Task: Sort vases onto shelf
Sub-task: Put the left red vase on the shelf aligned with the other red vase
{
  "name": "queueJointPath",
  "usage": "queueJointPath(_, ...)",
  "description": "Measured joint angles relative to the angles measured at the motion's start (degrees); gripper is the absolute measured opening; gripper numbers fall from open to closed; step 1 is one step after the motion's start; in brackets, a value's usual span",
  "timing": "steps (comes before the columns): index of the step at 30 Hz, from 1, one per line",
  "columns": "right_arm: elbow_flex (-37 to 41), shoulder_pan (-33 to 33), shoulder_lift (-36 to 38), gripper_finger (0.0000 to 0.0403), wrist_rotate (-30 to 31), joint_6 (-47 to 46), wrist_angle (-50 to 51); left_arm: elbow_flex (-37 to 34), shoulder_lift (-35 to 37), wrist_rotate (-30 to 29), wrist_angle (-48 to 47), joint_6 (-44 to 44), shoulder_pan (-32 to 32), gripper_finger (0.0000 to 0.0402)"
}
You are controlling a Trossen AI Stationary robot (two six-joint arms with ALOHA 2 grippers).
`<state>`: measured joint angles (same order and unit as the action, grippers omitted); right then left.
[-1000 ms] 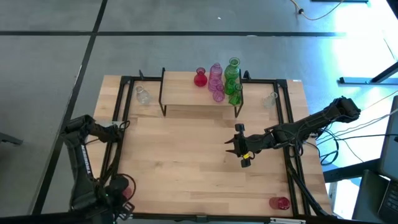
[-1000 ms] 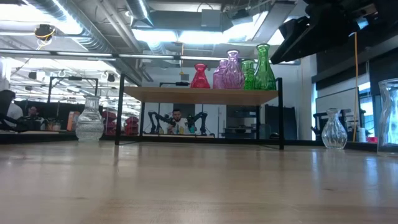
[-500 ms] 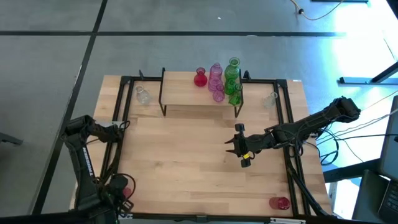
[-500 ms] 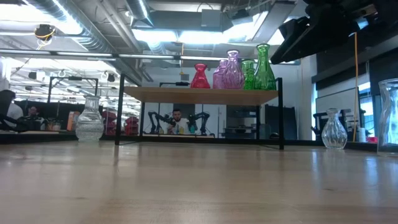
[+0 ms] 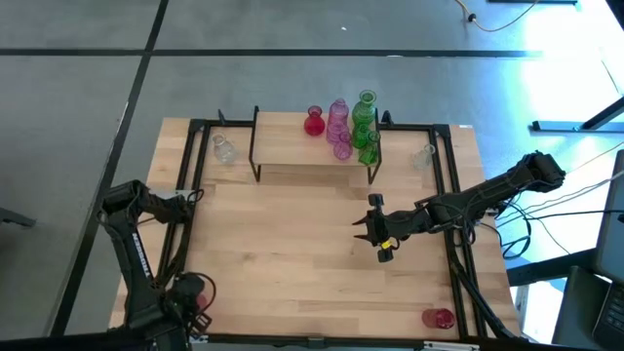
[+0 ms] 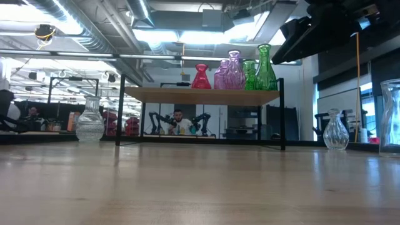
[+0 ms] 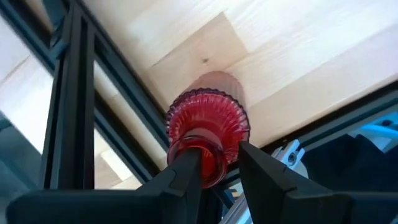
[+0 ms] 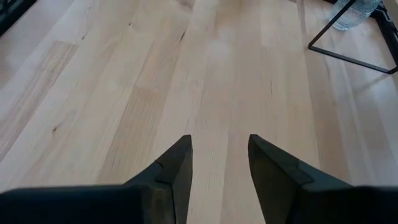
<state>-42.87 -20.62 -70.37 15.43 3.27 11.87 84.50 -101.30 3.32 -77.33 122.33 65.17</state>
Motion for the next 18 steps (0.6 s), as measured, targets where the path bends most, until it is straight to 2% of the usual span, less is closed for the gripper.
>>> queueJointPath(4,0.0,0.0,0.0,0.014,-0.01,0.0,-0.02,-0.12,0.11,-1.88,0.18,-3.55,-0.59,0.0076)
queueJointPath(9,0.0,0.0,0.0,0.014,-0.01,0.0,-0.35,-0.12,0.15,-2.77,0.14,-10.62,-1.75,0.002)
queueJointPath(18,-0.02,-0.04,-0.02,0.014,-0.03,-1.39,-1.87,2.2,-0.02,-4.71,-3.46,-27.64,-9.48,0.0018)
